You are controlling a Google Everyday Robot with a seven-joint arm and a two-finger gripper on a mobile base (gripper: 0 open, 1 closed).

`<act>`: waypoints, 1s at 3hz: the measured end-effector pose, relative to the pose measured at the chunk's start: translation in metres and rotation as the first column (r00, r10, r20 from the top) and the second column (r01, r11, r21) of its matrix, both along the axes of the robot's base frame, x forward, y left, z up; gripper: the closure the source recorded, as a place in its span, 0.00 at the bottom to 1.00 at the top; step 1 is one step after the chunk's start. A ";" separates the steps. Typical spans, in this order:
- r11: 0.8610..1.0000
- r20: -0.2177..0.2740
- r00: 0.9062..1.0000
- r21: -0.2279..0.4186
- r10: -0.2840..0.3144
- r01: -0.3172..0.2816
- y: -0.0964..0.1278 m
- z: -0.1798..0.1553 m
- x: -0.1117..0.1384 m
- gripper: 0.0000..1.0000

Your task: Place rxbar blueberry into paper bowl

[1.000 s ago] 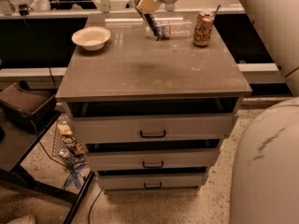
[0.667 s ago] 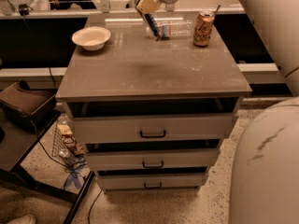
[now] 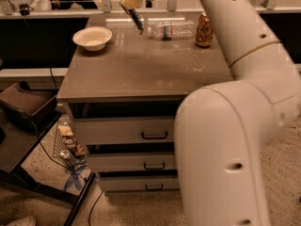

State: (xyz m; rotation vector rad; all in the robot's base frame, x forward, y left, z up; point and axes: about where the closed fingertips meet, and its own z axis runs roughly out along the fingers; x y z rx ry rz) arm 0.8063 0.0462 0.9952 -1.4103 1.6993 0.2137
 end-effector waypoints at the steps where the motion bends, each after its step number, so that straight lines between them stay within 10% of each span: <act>1: 0.998 0.055 0.998 0.054 0.025 -0.028 0.031 0.006 0.029 1.00; 3: 0.991 0.183 0.982 0.117 0.045 -0.067 0.068 0.042 0.047 1.00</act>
Offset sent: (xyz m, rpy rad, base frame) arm 0.1184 0.0592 0.0991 0.1650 -0.2145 0.0401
